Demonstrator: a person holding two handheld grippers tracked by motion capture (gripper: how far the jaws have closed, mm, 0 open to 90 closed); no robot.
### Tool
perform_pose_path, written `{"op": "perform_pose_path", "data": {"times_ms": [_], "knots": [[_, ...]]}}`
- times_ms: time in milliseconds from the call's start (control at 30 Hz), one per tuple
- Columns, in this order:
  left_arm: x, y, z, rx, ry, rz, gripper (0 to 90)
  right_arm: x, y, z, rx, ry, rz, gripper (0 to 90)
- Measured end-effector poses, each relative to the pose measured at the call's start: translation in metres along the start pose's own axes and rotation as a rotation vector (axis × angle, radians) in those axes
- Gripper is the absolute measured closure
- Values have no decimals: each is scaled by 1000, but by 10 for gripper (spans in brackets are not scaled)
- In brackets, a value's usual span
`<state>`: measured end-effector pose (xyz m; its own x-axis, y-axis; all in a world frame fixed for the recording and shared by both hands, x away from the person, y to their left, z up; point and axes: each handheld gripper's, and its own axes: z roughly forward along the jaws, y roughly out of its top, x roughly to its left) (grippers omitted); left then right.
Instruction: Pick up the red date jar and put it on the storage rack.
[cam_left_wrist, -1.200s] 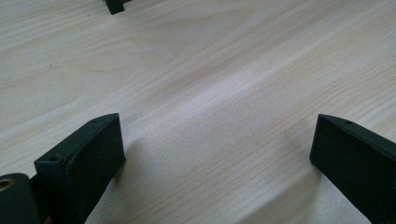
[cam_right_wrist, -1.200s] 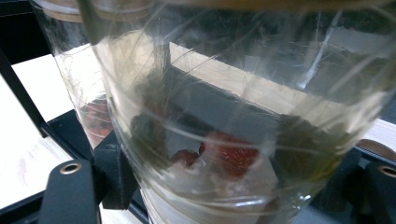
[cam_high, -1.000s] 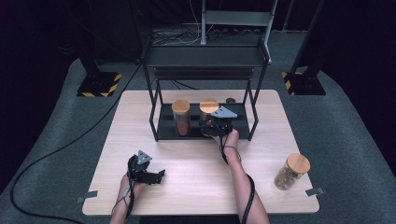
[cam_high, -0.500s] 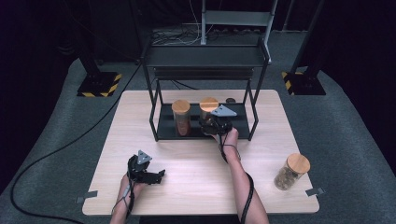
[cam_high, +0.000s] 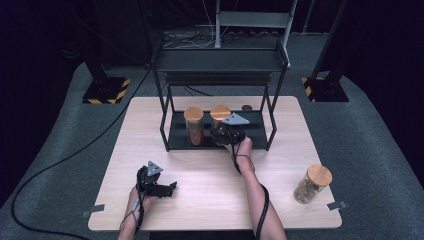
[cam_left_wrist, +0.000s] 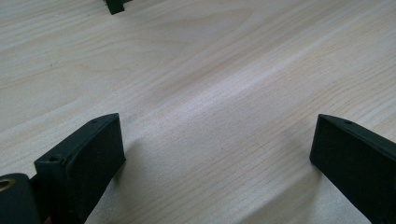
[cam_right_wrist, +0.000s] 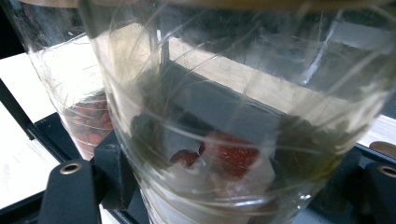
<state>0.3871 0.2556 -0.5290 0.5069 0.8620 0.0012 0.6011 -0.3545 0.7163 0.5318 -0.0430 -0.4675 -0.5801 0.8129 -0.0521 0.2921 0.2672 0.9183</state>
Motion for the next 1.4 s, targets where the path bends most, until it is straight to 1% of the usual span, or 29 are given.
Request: {"op": "perform_pose_path", "data": {"times_ms": [1167, 1267, 1400], "knots": [[0, 0, 0, 2, 0, 2, 23, 3, -7, 18, 30, 12, 14, 246], [0, 0, 0, 2, 0, 2, 23, 2, -9, 19, 29, 14, 29, 246], [0, 0, 0, 2, 0, 2, 23, 2, -9, 20, 28, 18, 33, 246]]}}
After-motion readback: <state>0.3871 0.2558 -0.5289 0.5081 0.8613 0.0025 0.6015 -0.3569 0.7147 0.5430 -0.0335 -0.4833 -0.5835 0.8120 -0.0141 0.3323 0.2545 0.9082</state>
